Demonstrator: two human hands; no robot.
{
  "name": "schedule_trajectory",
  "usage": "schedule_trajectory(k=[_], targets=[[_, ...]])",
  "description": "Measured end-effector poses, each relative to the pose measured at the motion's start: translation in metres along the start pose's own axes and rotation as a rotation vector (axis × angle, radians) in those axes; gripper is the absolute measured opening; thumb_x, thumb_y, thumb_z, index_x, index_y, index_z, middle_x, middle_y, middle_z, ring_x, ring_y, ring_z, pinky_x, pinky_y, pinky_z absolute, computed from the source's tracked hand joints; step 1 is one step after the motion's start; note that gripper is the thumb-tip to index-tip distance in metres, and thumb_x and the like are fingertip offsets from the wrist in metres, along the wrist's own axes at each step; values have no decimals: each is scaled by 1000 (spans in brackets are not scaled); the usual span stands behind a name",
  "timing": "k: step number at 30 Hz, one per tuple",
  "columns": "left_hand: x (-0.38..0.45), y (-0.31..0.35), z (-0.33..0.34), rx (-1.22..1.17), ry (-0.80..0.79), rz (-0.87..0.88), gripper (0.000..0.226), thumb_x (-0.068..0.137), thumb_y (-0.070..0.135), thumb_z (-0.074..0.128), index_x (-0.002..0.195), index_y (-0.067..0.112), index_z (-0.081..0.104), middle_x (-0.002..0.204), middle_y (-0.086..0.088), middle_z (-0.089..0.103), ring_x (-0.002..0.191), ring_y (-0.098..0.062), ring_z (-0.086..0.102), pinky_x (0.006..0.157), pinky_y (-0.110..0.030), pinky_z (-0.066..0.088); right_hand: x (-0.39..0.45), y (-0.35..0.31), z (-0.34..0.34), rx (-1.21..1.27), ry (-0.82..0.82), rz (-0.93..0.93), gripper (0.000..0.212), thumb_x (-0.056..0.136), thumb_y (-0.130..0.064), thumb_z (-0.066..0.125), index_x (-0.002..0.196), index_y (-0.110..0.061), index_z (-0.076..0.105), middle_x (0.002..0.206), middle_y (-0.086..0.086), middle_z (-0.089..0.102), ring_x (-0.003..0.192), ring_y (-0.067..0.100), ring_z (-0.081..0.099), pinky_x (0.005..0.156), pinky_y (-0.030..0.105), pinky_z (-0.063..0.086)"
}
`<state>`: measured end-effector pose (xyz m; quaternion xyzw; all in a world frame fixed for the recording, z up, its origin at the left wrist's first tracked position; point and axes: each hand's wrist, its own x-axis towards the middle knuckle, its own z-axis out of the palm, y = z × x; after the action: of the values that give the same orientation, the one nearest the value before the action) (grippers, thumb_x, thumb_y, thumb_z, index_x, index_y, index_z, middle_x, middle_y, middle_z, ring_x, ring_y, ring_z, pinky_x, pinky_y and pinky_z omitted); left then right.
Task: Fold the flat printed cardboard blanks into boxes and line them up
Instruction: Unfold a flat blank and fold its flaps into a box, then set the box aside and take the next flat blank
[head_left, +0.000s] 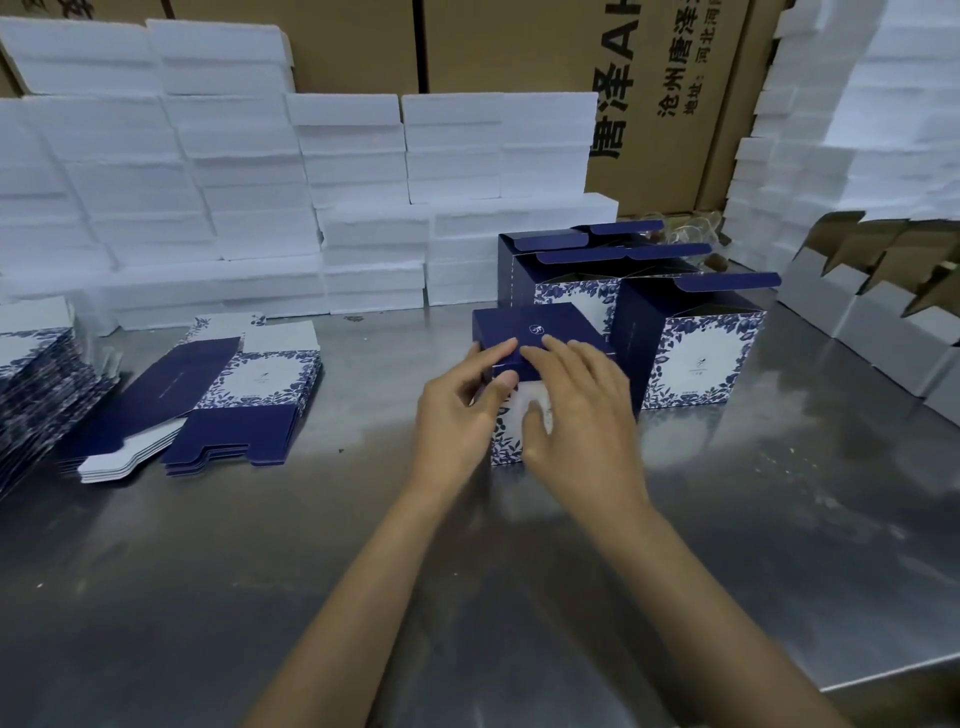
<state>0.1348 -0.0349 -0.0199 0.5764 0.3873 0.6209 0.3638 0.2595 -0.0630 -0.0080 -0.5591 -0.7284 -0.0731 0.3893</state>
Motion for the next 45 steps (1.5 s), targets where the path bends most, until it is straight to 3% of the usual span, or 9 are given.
schedule_trajectory(k=[4, 7, 11, 19, 24, 28, 36, 40, 45], targets=[[23, -12, 35, 44, -13, -35, 33, 94, 5, 65, 123, 21, 71, 114, 22, 68, 139, -8, 45, 103, -22, 48, 5, 19, 2, -138, -100, 109, 69, 96, -29, 57, 157, -16, 28, 168, 6, 19, 157, 26, 5, 127, 40, 2], [39, -14, 53, 131, -55, -3, 34, 94, 6, 66, 126, 16, 69, 131, -7, 66, 118, 16, 52, 81, 0, 44, 18, 35, 2, -206, -115, 155, 68, 100, -38, 52, 157, -12, 24, 169, 10, 16, 157, 29, 3, 126, 41, 4], [53, -15, 69, 176, -69, -15, 35, 95, 5, 64, 129, 12, 66, 132, -7, 66, 92, 23, 55, 77, 2, 42, 31, 52, 9, -310, -141, 160, 70, 102, -39, 49, 158, -8, 19, 168, 15, 12, 157, 32, 2, 125, 43, 5], [62, -14, 81, 211, -83, -77, 39, 98, 10, 61, 136, 16, 61, 142, -6, 58, 116, 7, 49, 74, 7, 38, 42, 70, 18, -337, -133, 145, 70, 104, -36, 46, 159, -8, 14, 169, 15, 4, 157, 31, -4, 126, 42, 4], [48, -5, 69, 169, -233, -205, 57, 103, 28, 53, 154, 34, 30, 159, 2, 36, 146, -15, 34, 116, -37, 37, 41, 66, 22, -378, -164, 158, 76, 103, -32, 46, 160, -6, 4, 168, 18, -10, 156, 31, -14, 126, 43, -3], [36, 0, 39, 207, -178, -272, 60, 103, 28, 54, 156, 31, 26, 155, -6, 42, 143, -11, 39, 113, -28, 36, 32, 50, 26, -433, -107, 110, 84, 100, -28, 48, 160, -2, -4, 167, 22, -14, 155, 33, -17, 124, 47, -11], [30, -12, -93, 825, 318, -311, 55, 89, 21, 63, 141, 17, 46, 146, -11, 48, 132, -34, 47, 113, -49, 33, 3, -11, 61, -282, -182, -135, 94, 84, -13, 51, 161, -8, -1, 169, 12, -11, 156, 26, -14, 126, 46, -9], [22, -22, -162, 1170, 383, -630, 99, 84, 55, 69, 157, 15, 15, 165, -21, 3, 153, -38, -1, 120, -58, -2, -2, -30, 90, -28, -424, -5, 84, 96, -27, 48, 162, -14, -2, 170, 6, -13, 156, 19, -15, 124, 39, -6], [21, -29, -195, 1157, 430, -742, 116, 75, 67, 72, 157, 14, 9, 161, -27, 12, 150, -39, 7, 119, -51, 10, 12, -35, 110, 68, -549, 248, 78, 99, -40, 45, 162, -13, 8, 170, 5, 10, 157, 17, 8, 123, 39, 10]])
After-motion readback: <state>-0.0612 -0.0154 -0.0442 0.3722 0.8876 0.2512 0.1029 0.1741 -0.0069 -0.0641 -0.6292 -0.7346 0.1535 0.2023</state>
